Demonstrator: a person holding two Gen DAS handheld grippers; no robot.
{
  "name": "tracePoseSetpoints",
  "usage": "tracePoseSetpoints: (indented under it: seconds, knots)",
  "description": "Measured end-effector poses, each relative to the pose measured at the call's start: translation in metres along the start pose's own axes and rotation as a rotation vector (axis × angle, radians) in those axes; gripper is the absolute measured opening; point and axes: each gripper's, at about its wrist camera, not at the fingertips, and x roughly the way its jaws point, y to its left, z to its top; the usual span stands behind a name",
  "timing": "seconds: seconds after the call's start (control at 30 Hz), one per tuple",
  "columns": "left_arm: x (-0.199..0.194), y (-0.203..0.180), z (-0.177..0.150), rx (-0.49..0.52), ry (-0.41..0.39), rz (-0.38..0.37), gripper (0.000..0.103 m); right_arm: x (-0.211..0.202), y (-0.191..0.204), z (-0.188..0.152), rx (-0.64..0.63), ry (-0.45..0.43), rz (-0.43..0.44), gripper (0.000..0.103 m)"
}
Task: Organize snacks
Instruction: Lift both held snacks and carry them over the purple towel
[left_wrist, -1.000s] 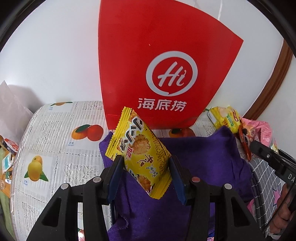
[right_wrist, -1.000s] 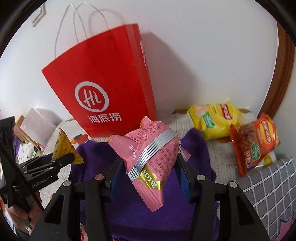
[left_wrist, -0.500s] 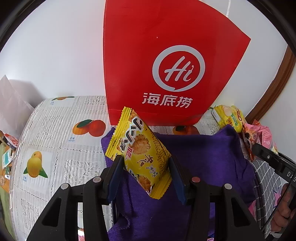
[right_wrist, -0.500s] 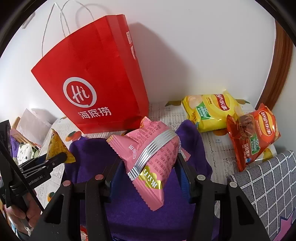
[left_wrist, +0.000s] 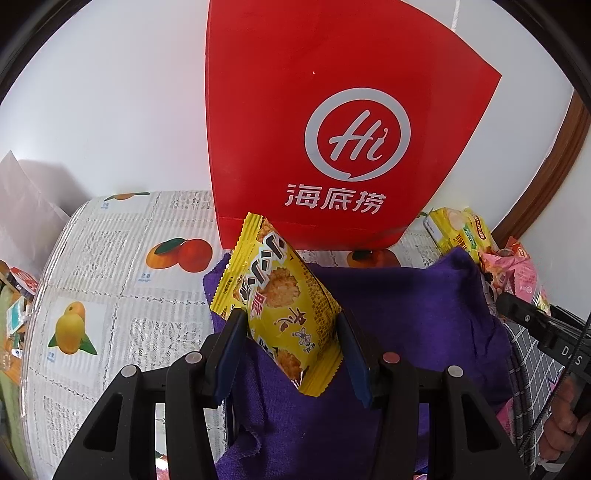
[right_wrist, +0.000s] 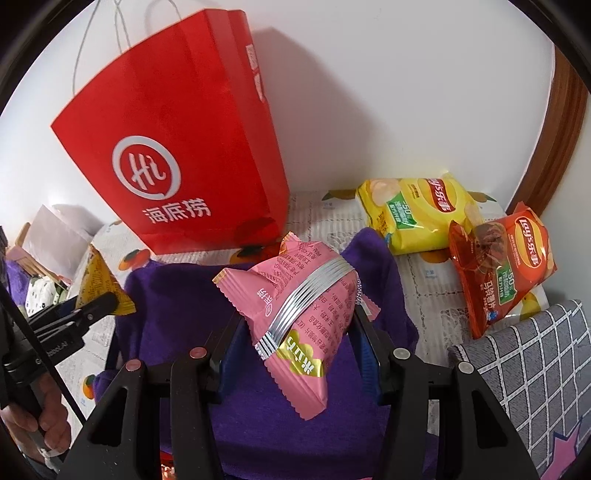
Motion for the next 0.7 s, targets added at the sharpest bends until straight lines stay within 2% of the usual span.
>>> tracePoseSetpoints:
  seconds: [0.7]
  knots:
    - [0.0, 0.001, 0.0, -0.003, 0.006, 0.003, 0.048, 0.018, -0.006, -0.002, 0.016, 0.061, -0.031, 0.053]
